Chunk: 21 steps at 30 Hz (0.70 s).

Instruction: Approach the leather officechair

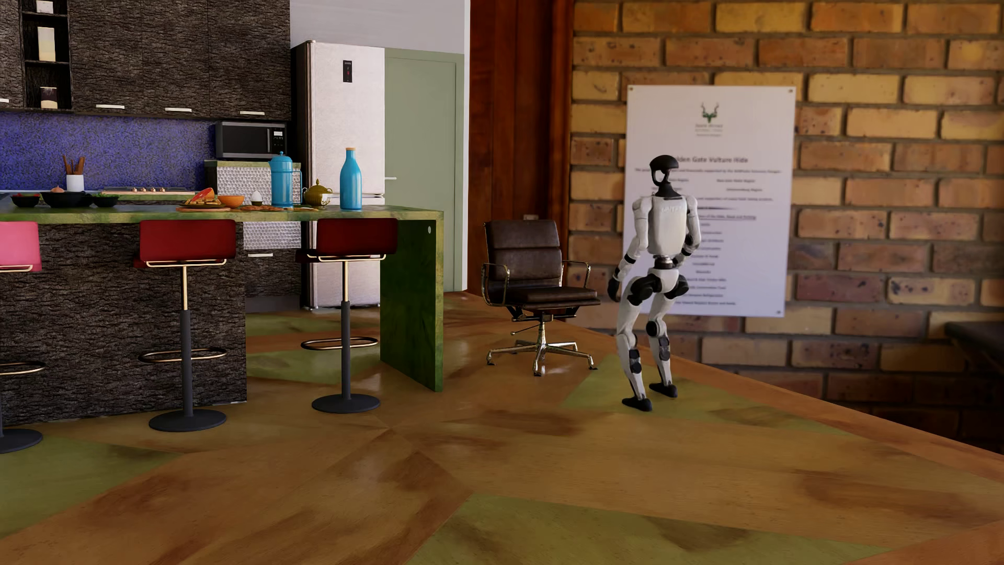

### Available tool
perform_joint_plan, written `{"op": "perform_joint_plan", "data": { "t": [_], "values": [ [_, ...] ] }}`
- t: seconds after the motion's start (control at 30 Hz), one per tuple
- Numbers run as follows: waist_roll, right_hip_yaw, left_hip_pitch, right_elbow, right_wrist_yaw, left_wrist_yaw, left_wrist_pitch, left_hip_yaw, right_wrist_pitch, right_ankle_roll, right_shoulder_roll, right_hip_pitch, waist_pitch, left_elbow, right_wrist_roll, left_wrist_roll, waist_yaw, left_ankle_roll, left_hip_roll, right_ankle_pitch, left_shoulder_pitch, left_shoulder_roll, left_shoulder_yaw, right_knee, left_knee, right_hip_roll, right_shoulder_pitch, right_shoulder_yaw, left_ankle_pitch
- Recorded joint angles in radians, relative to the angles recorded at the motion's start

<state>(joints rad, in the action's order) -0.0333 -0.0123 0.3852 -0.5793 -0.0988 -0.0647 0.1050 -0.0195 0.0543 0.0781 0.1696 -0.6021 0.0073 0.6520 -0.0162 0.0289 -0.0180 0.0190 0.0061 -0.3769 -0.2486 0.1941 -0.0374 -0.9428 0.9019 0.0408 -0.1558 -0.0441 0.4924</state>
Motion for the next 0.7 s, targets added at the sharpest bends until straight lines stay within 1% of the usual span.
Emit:
{"op": "perform_joint_plan", "data": {
  "t": [0.03, 0.07, 0.1, 0.13, 0.17, 0.2, 0.23, 0.27, 0.3, 0.33, 0.37, 0.4, 0.47, 0.5, 0.53, 0.57, 0.6, 0.63, 0.67, 0.7],
  "values": [
    [-0.002, 0.001, -0.016, -0.02, 0.021, 0.033, 0.029, 0.0, -0.029, 0.009, -0.001, 0.004, 0.001, -0.007, -0.019, 0.001, 0.015, -0.004, -0.007, -0.048, -0.005, -0.01, -0.021, -0.036, -0.019, 0.009, -0.007, 0.028, -0.005],
    [-0.009, 0.0, -0.008, -0.058, 0.045, 0.05, 0.046, -0.006, -0.054, 0.024, 0.008, 0.023, 0.0, -0.046, -0.036, -0.001, 0.006, -0.014, -0.014, -0.018, 0.001, -0.021, -0.02, 0.068, -0.016, 0.038, -0.004, 0.042, -0.002],
    [0.016, 0.003, 0.024, -0.081, 0.058, 0.049, 0.046, 0.001, -0.063, 0.017, 0.055, 0.032, 0.014, -0.078, -0.039, -0.011, -0.016, 0.004, -0.012, 0.136, 0.026, -0.052, -0.021, 0.115, 0.034, 0.032, -0.012, 0.024, -0.013],
    [0.048, 0.012, 0.041, -0.047, 0.057, 0.039, 0.028, 0.0, -0.085, -0.038, 0.063, 0.03, 0.021, -0.057, -0.028, -0.031, -0.018, 0.004, 0.002, 0.153, 0.04, -0.049, -0.047, 0.139, 0.015, 0.023, -0.016, 0.013, -0.017],
    [0.062, 0.008, 0.016, -0.028, 0.044, 0.026, 0.001, -0.009, -0.102, -0.011, 0.017, 0.044, 0.036, -0.004, -0.008, -0.061, -0.005, -0.015, 0.011, 0.143, 0.033, -0.02, -0.045, 0.164, -0.03, 0.019, 0.005, 0.015, -0.031],
    [0.071, 0.008, 0.011, -0.023, 0.037, 0.014, -0.002, -0.009, -0.096, 0.015, -0.004, 0.05, 0.035, -0.01, 0.015, -0.083, -0.001, -0.016, 0.011, 0.156, 0.025, -0.004, -0.018, 0.196, -0.067, 0.019, 0.003, 0.016, -0.052],
    [0.081, 0.007, 0.001, -0.023, 0.037, 0.013, 0.001, -0.005, -0.081, 0.019, -0.005, 0.058, 0.035, -0.011, 0.034, -0.097, 0.003, -0.016, 0.007, 0.137, 0.026, -0.011, 0.002, 0.217, -0.101, 0.02, -0.004, 0.022, -0.071],
    [0.075, 0.002, -0.008, -0.031, 0.048, 0.026, -0.002, -0.008, -0.064, 0.013, -0.014, 0.05, 0.03, -0.006, 0.043, -0.106, 0.015, -0.016, -0.005, 0.076, 0.014, -0.021, -0.012, 0.198, -0.132, 0.031, -0.009, 0.032, -0.086],
    [0.071, 0.004, -0.008, -0.045, 0.067, 0.029, -0.002, -0.002, -0.044, 0.007, 0.005, 0.058, 0.035, -0.02, 0.047, -0.103, 0.012, -0.019, -0.009, 0.142, 0.03, -0.021, -0.017, 0.211, -0.122, 0.034, -0.015, 0.021, -0.081],
    [0.074, 0.005, 0.002, -0.05, 0.085, 0.029, -0.009, -0.001, -0.031, -0.031, 0.03, 0.06, 0.031, -0.02, 0.052, -0.094, 0.006, -0.021, -0.005, 0.19, 0.051, -0.031, -0.017, 0.234, -0.116, 0.027, -0.02, 0.007, -0.077],
    [0.072, 0.012, -0.001, -0.037, 0.1, 0.032, -0.023, 0.006, -0.027, -0.04, 0.02, 0.066, 0.037, -0.001, 0.054, -0.08, 0.007, -0.024, -0.003, 0.19, 0.087, -0.034, -0.034, 0.233, -0.113, 0.025, -0.027, 0.017, -0.075],
    [0.068, 0.007, 0.001, -0.042, 0.113, 0.039, -0.039, 0.001, -0.03, -0.034, 0.034, 0.06, 0.037, -0.012, 0.048, -0.06, 0.0, -0.026, 0.001, 0.191, 0.095, -0.047, -0.04, 0.23, -0.11, 0.02, -0.028, 0.012, -0.072],
    [0.075, 0.015, 0.001, -0.019, 0.123, 0.053, -0.061, 0.007, -0.051, -0.041, 0.037, 0.075, 0.044, 0.0, 0.026, -0.033, 0.019, -0.028, 0.017, 0.203, 0.092, -0.039, -0.048, 0.251, -0.103, 0.005, -0.023, 0.001, -0.068],
    [0.063, 0.012, -0.006, -0.007, 0.116, 0.055, -0.056, 0.003, -0.062, -0.04, 0.017, 0.077, 0.042, 0.001, 0.017, -0.029, 0.017, -0.029, 0.02, 0.197, 0.072, -0.021, -0.027, 0.253, -0.11, 0.002, -0.02, 0.003, -0.069],
    [0.048, 0.012, -0.008, -0.014, 0.105, 0.061, -0.043, 0.004, -0.065, -0.038, -0.004, 0.076, 0.032, 0.011, 0.01, -0.027, 0.001, -0.03, 0.018, 0.185, 0.06, -0.022, -0.008, 0.253, -0.121, 0.003, -0.019, 0.006, -0.074],
    [0.033, 0.008, -0.015, -0.016, 0.094, 0.067, -0.023, 0.009, -0.078, -0.032, 0.0, 0.081, 0.032, -0.007, 0.007, -0.032, -0.011, -0.031, 0.012, 0.183, 0.047, -0.009, -0.013, 0.249, -0.127, 0.005, -0.004, 0.001, -0.076],
    [0.026, 0.01, -0.009, -0.023, 0.084, 0.074, -0.012, 0.014, -0.076, -0.044, 0.001, 0.081, 0.023, -0.003, 0.009, -0.038, -0.002, -0.033, 0.014, 0.195, 0.033, -0.007, -0.017, 0.255, -0.121, 0.001, 0.021, -0.003, -0.073],
    [0.023, 0.007, -0.006, -0.032, 0.074, 0.085, 0.0, 0.013, -0.058, -0.043, 0.0, 0.078, 0.018, 0.0, 0.014, -0.043, 0.006, -0.033, 0.019, 0.195, 0.038, -0.037, -0.013, 0.256, -0.117, -0.006, 0.03, -0.011, -0.069],
    [0.012, -0.002, -0.005, -0.013, 0.068, 0.091, 0.003, 0.006, -0.037, -0.04, 0.018, 0.07, 0.011, -0.001, 0.022, -0.051, 0.023, -0.031, 0.014, 0.185, 0.055, -0.042, -0.027, 0.247, -0.123, -0.002, 0.002, -0.016, -0.07],
    [0.003, -0.006, -0.018, -0.029, 0.067, 0.093, -0.009, 0.003, -0.026, -0.041, 0.014, 0.078, 0.015, -0.002, 0.025, -0.06, 0.044, -0.033, 0.013, 0.186, 0.078, -0.035, -0.02, 0.251, -0.134, -0.004, -0.008, 0.001, -0.072]
  ]
}}
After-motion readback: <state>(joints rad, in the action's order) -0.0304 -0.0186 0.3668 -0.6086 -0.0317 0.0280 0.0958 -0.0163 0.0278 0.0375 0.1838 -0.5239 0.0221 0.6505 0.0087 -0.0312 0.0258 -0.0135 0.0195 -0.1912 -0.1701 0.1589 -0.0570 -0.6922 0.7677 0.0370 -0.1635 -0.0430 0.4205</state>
